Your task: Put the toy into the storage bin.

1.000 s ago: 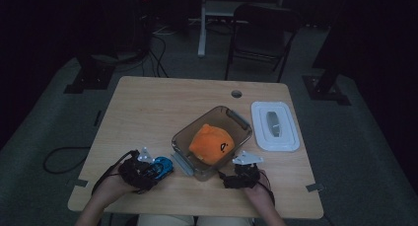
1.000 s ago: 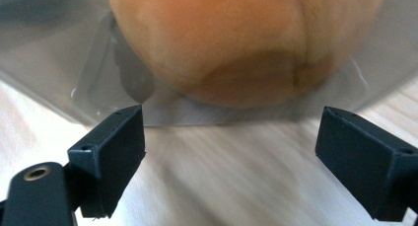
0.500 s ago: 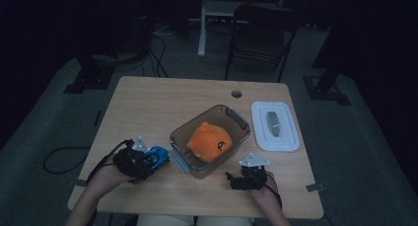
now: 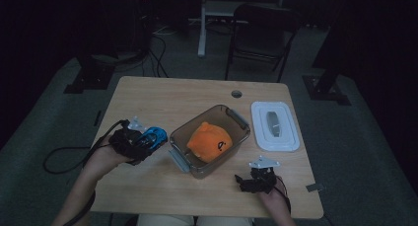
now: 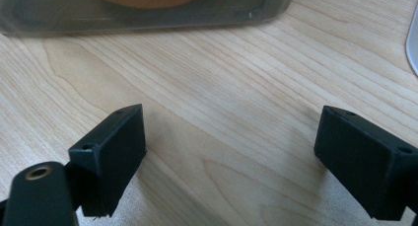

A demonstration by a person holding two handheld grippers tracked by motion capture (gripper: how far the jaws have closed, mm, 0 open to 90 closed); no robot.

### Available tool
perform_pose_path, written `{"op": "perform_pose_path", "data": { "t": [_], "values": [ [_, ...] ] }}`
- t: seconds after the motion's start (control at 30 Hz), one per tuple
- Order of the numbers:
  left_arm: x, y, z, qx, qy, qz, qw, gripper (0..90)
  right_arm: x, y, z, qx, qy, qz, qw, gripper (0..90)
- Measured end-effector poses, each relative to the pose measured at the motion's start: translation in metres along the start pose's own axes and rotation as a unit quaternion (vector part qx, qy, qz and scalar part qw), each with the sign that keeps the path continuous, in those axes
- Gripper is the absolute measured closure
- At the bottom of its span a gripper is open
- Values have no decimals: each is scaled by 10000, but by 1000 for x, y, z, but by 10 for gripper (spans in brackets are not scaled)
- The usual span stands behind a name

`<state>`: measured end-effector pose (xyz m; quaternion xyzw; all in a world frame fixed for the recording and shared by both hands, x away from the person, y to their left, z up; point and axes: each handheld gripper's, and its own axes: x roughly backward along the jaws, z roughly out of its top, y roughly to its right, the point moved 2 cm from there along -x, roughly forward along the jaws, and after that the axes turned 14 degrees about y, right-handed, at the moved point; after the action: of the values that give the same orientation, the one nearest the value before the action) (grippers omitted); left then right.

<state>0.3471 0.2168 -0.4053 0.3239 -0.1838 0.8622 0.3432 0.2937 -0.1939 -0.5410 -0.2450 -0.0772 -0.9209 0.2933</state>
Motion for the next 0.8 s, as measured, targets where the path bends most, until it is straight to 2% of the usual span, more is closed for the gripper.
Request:
{"op": "perform_pose_path", "data": {
  "t": [0.2,0.33,0.5,0.6,0.63,0.8],
  "values": [
    [7,-3,25,-163,70,35,9998,289,0,0,0,-17,-2,-6,10000,118],
    [8,-2,39,-146,257,77,9995,289,0,0,0,-20,0,-7,10000,118],
    [4,3,51,-242,310,-17,9992,289,0,0,0,-17,1,-5,10000,118],
    [-2,9,67,-391,318,-139,9986,289,0,0,0,-17,1,-5,10000,119],
    [-2,9,67,-391,318,-139,9986,289,0,0,0,-17,1,-5,10000,119],
    [-12,21,92,-503,413,-307,9974,289,0,0,0,-20,0,-5,10000,119]
  ]
}}
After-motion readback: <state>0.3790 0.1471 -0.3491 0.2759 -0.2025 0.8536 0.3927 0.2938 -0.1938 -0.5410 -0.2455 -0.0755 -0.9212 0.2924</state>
